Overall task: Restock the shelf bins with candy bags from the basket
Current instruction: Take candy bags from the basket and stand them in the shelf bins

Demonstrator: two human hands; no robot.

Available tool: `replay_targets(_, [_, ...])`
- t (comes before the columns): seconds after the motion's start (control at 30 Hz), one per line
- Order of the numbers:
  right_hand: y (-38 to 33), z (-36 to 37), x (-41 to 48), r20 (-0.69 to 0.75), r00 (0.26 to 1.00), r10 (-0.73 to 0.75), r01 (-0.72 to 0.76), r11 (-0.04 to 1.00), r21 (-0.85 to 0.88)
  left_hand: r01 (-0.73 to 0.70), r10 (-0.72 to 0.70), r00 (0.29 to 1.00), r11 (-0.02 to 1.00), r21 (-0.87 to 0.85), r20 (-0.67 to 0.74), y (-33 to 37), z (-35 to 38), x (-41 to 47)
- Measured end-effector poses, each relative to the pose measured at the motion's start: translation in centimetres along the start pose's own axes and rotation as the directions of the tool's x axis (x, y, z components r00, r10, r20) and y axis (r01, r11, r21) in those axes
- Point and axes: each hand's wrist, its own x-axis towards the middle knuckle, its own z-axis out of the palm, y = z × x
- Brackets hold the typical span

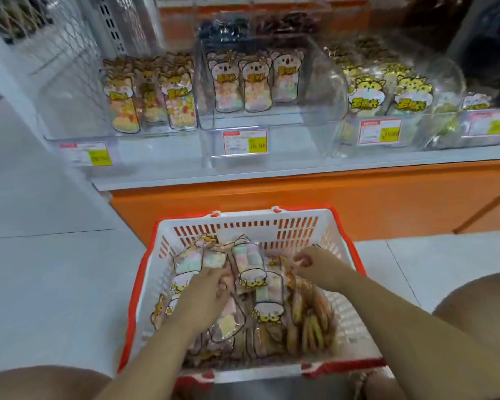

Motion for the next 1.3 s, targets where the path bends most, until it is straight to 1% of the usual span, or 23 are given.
replay_targets(0.03, [0.9, 0.3, -0.1, 0.007, 0.999, 0.050, -0.051, 0.999, 0.020, 0.020, -0.025, 0.998, 0.996, 0.084, 0.063, -0.8, 0.9, 0.0])
replay_targets(0.1, [2.4, 0.8, 0.0, 0.017, 0.987, 0.158, -0.159, 0.985, 0.064, 0.067, -0.097, 0.980, 0.982, 0.175, 0.171, -1.6, 2.1, 0.1])
replay_targets(0.2, [4.3, 1.8, 0.2, 0.052, 0.972, 0.228, -0.225, 0.973, -0.057, 0.062, -0.137, 0.942, 0.968, 0.242, 0.307, -1.7, 3.3, 0.3])
replay_targets(0.27, [5.7, 3.1, 0.0, 0.135, 0.958, 0.254, -0.242, 0.965, -0.100, 0.059, -0.149, 0.932, 0.962, 0.266, 0.331, -1.4, 3.9, 0.2])
replay_targets(0.33, [7.1, 4.8, 0.1, 0.204, 0.918, 0.339, -0.342, 0.939, -0.024, 0.072, -0.157, 0.935, 0.963, 0.261, 0.318, -1.4, 4.3, 0.3])
replay_targets(0.37, [7.8, 5.8, 0.3, 0.192, 0.902, 0.388, -0.397, 0.918, 0.011, 0.069, -0.150, 0.937, 0.964, 0.255, 0.314, -1.3, 4.4, 0.3])
replay_targets(0.43, [8.9, 7.5, 1.0, 0.106, 0.896, 0.432, -0.429, 0.902, -0.047, 0.062, -0.140, 0.939, 0.968, 0.244, 0.315, -1.4, 4.4, 0.3])
replay_targets(0.5, [9.3, 8.3, 1.6, 0.018, 0.907, 0.421, -0.408, 0.889, -0.209, 0.070, -0.142, 0.939, 0.971, 0.230, 0.314, -1.4, 4.2, 0.4])
replay_targets(0.6, [9.1, 7.9, 1.5, -0.076, 0.921, 0.381, -0.387, 0.884, -0.263, 0.071, -0.145, 0.931, 0.972, 0.224, 0.335, -1.2, 3.9, 0.6])
replay_targets(0.67, [8.1, 6.3, 1.4, -0.086, 0.929, 0.359, -0.368, 0.916, -0.160, 0.082, -0.154, 0.928, 0.973, 0.218, 0.338, -1.0, 3.7, 0.6])
replay_targets(0.73, [6.5, 4.1, 1.6, -0.114, 0.942, 0.316, -0.313, 0.949, 0.044, 0.108, -0.175, 0.935, 0.969, 0.223, 0.309, -0.5, 3.2, 0.5])
replay_targets(0.8, [4.8, 1.6, 2.0, -0.192, 0.945, 0.265, -0.214, 0.944, 0.250, 0.160, -0.199, 0.964, 0.965, 0.209, 0.179, 0.3, 2.4, 0.7])
replay_targets(0.87, [2.5, -0.7, 1.6, -0.192, 0.954, 0.230, -0.111, 0.868, 0.484, 0.185, -0.190, 0.981, 0.978, 0.092, 0.045, 1.6, 1.3, 1.1])
replay_targets(0.9, [1.4, -1.5, 1.3, -0.157, 0.962, 0.222, -0.082, 0.787, 0.611, 0.173, -0.173, 0.985, 0.984, -0.044, 0.012, 2.4, 0.6, 1.3])
replay_targets(0.93, [0.2, -2.0, 0.8, -0.103, 0.975, 0.196, -0.063, 0.691, 0.720, 0.172, -0.176, 0.984, 0.958, -0.229, 0.006, 3.3, -0.1, 1.5])
replay_targets(0.97, [-0.8, -2.3, 0.2, -0.041, 0.988, 0.147, -0.055, 0.591, 0.804, 0.196, -0.204, 0.979, 0.881, -0.430, 0.029, 4.4, -1.0, 1.4])
replay_targets(1.0, [-1.8, -2.5, -0.3, 0.007, 0.996, 0.085, -0.049, 0.514, 0.857, 0.245, -0.242, 0.966, 0.747, -0.618, 0.090, 5.3, -1.9, 1.3])
replay_targets(1.03, [-2.6, -2.6, -0.8, 0.045, 0.998, 0.032, -0.055, 0.463, 0.885, 0.291, -0.263, 0.950, 0.557, -0.778, 0.167, 6.2, -2.6, 1.0])
replay_targets(1.1, [-4.0, -2.7, -1.5, 0.074, 0.996, -0.050, -0.049, 0.393, 0.918, 0.314, -0.271, 0.928, 0.194, -0.929, 0.257, 7.0, -3.5, 0.7])
replay_targets(1.17, [-4.8, -2.9, -1.8, 0.067, 0.994, -0.091, -0.034, 0.325, 0.945, 0.258, -0.274, 0.924, -0.063, -0.964, 0.265, 6.7, -3.8, 0.6])
replay_targets(1.2, [-5.0, -3.0, -2.0, 0.063, 0.993, -0.105, -0.027, 0.315, 0.949, 0.223, -0.277, 0.926, -0.152, -0.963, 0.258, 6.5, -4.0, 0.5])
replay_targets(1.23, [-5.1, -3.0, -2.1, 0.064, 0.991, -0.115, -0.025, 0.315, 0.949, 0.196, -0.269, 0.931, -0.199, -0.960, 0.246, 6.5, -4.3, 0.4])
replay_targets(1.3, [-5.0, -2.8, -2.3, 0.057, 0.994, -0.093, -0.023, 0.328, 0.944, 0.166, -0.248, 0.945, -0.206, -0.964, 0.215, 6.9, -4.9, 0.0])
